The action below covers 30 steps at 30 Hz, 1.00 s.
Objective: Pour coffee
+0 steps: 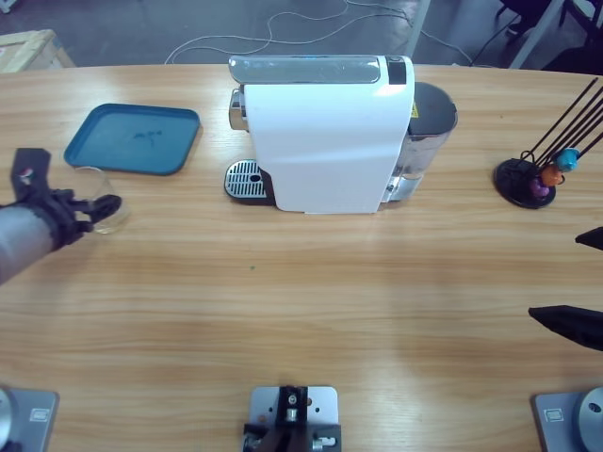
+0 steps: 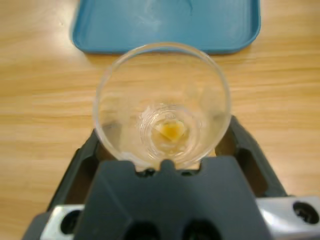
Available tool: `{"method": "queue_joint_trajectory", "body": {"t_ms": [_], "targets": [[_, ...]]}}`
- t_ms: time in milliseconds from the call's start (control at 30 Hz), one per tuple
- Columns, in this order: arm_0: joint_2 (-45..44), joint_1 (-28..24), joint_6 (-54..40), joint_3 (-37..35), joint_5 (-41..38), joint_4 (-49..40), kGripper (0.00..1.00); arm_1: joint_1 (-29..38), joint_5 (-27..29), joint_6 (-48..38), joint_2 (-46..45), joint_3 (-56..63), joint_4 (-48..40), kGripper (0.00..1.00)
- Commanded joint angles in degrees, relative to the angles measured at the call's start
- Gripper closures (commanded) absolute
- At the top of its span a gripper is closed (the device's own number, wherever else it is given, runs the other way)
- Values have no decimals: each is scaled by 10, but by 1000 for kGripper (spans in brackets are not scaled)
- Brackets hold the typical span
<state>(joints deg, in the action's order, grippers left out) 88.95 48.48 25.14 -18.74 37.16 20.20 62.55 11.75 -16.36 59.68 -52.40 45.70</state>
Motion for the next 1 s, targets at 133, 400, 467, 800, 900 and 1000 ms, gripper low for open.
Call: {"method": "queue_joint_trajectory", "body": {"t_ms": [133,400,467,800,900,1000], "targets": [[-162,-91,-423,6,-426,23,1000,5,47,12,-22,-35,54,0],[17,-283,-606,-129,-704,23,1000,4,50,12,-18,-50,73,0],[76,-284,-622,-166,-719,23,1000,5,50,12,-14,-52,78,0],[206,-240,-646,-238,-737,33,1000,4,48,9,15,-60,86,0],[218,-233,-643,-248,-734,36,1000,4,46,5,25,-58,76,0],[230,-226,-642,-258,-727,36,1000,4,46,4,26,-59,72,0]]}}
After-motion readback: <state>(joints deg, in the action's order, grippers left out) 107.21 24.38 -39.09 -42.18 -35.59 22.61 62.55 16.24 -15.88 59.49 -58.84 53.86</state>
